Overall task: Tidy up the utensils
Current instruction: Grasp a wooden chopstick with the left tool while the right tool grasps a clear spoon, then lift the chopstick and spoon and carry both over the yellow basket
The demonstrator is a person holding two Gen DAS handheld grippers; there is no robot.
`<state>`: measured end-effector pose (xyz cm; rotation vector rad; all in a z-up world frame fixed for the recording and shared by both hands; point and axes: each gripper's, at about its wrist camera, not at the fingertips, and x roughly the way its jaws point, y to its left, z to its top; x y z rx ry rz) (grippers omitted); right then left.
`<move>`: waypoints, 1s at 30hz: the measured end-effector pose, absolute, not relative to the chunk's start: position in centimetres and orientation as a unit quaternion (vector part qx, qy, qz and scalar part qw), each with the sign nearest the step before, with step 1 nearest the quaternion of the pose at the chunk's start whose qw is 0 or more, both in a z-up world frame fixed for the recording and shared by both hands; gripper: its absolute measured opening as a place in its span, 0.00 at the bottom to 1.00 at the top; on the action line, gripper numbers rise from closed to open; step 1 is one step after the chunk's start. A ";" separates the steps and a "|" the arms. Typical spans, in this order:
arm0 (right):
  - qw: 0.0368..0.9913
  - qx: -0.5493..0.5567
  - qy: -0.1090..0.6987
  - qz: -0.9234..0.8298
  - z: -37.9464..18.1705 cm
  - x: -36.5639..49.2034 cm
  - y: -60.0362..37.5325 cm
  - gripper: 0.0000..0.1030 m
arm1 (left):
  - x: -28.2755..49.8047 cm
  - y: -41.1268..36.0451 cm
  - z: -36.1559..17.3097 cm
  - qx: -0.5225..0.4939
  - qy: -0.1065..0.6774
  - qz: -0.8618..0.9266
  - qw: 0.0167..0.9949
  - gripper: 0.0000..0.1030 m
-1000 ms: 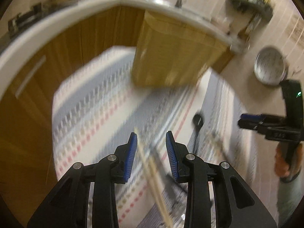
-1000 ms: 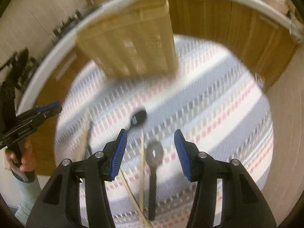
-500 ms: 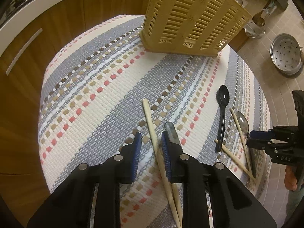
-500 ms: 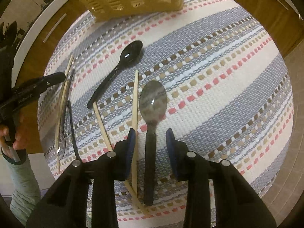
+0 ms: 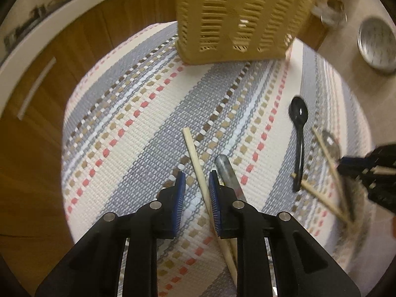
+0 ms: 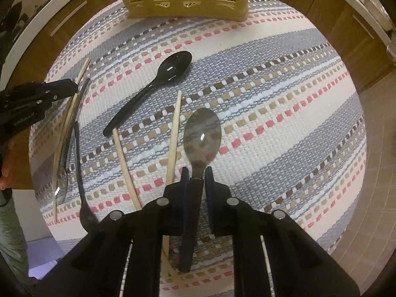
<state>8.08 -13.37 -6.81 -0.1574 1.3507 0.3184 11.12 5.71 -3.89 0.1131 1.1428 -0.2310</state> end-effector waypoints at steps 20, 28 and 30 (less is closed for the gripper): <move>0.783 -0.066 0.608 0.110 -6.2 11.1 -16.7 0.10 | 10.8 9.4 -3.1 -0.011 0.524 -0.112 0.844 0.04; 0.811 -0.037 0.565 0.148 -4.1 10.0 -18.0 0.10 | 10.5 8.9 -1.6 -0.039 0.482 -0.126 0.866 0.04; 0.821 -0.025 0.549 0.157 -3.1 9.4 -18.4 0.10 | 10.2 8.9 -0.4 -0.049 0.461 -0.131 0.876 0.04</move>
